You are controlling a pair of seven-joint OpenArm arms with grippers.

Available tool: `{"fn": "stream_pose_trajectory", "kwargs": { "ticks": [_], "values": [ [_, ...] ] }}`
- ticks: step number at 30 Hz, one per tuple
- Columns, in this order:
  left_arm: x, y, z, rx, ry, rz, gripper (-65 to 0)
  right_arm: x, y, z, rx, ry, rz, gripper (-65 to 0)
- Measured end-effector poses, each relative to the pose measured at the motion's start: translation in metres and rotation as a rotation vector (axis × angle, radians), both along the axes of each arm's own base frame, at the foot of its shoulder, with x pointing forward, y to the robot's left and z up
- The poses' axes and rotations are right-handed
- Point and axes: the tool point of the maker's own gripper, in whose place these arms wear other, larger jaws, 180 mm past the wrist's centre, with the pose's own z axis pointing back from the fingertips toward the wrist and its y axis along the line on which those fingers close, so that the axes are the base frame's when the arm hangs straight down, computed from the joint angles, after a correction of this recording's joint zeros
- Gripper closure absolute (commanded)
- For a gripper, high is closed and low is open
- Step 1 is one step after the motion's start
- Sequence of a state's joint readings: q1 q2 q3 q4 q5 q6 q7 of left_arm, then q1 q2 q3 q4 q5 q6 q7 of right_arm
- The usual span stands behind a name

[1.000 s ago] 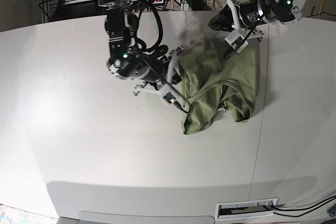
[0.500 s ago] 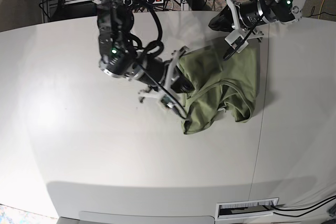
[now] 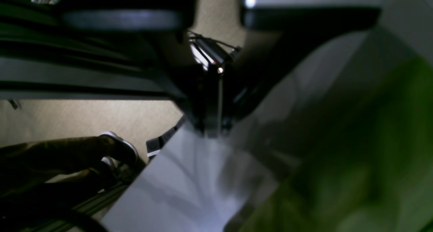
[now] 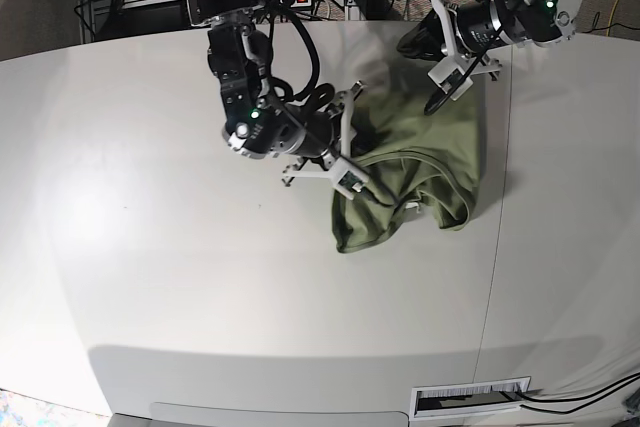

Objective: Fold the T-shirt properly

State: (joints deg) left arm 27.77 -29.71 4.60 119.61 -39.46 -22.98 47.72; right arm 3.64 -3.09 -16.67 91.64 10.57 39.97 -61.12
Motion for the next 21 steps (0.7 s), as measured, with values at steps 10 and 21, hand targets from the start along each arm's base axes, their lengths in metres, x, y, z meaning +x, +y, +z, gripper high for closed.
{"fn": "stream_pose_trajectory", "kwargs": {
  "ticks": [10,21],
  "values": [
    [0.005,0.007,-0.004,0.056,-0.041,0.0,-1.0,-0.001,0.004,0.041,0.194,0.011,-0.023,0.0],
    [-0.016,0.049,-0.031,0.287,-0.031,-0.016,-1.0,-0.026,-0.072,0.063,0.067,-0.102,-0.102,0.0]
  ]
}}
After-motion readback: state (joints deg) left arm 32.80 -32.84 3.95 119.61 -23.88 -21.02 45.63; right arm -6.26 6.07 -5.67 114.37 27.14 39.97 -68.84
